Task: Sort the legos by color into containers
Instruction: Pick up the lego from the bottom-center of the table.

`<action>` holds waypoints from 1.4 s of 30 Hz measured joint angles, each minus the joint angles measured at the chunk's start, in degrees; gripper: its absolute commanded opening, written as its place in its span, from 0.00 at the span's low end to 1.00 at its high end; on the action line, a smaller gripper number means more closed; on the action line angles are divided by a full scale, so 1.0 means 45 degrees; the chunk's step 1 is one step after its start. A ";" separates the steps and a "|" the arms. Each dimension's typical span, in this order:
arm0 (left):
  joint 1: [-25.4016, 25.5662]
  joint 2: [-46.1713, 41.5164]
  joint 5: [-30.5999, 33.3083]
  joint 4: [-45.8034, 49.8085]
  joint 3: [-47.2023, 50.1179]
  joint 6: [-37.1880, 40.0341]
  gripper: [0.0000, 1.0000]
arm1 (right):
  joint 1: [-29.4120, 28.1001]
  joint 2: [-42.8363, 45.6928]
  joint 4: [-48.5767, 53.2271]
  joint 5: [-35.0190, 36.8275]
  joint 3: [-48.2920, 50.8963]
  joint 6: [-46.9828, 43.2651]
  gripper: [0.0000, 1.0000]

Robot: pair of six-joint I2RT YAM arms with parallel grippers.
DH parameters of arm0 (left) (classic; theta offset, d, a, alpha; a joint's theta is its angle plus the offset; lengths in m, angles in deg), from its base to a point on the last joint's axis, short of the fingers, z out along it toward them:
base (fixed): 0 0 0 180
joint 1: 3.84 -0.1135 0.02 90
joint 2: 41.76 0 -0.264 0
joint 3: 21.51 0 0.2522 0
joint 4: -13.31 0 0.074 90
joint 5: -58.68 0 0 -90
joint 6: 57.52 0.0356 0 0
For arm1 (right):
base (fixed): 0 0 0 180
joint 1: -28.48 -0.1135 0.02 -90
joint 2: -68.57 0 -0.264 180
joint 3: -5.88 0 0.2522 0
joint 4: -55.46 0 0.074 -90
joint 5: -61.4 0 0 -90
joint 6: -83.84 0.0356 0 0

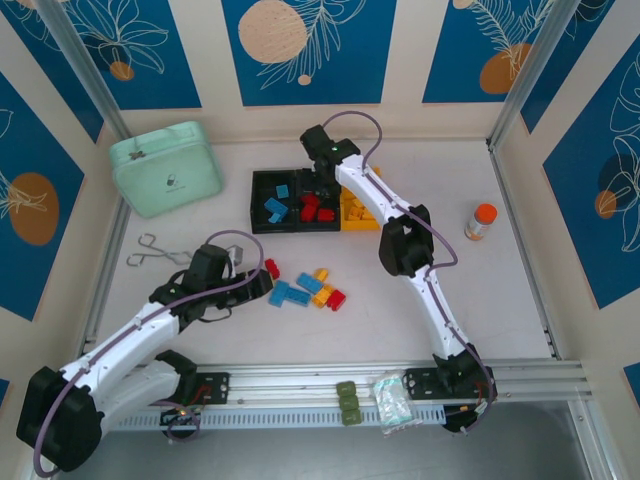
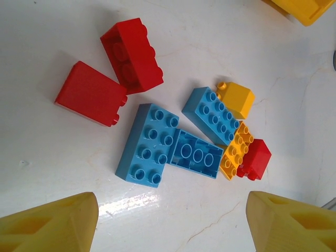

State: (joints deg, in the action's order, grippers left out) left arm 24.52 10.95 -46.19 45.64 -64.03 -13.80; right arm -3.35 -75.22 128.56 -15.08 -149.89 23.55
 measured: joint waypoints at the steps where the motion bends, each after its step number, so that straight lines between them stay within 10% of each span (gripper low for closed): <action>1: 0.0005 -0.0049 0.0073 0.0053 0.0000 -0.0005 0.73 | -0.0063 0.0291 -0.0073 0.0000 0.0374 0.0000 0.60; 19: 0.0379 -0.0068 0.0155 0.0996 -0.0282 0.0267 0.70 | -0.1574 1.0540 -0.3730 -0.0141 1.2556 0.0316 0.65; 42: 0.1996 0.1307 -0.0306 -0.0024 -0.0393 0.0578 0.70 | -0.3308 1.1215 -0.4741 -0.0636 1.8452 0.4609 0.75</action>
State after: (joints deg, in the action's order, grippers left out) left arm 33.50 16.83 -47.57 45.53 -65.80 -11.20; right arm -18.23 -24.75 107.22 -17.94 -66.86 44.30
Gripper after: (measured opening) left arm 0.702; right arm 0.763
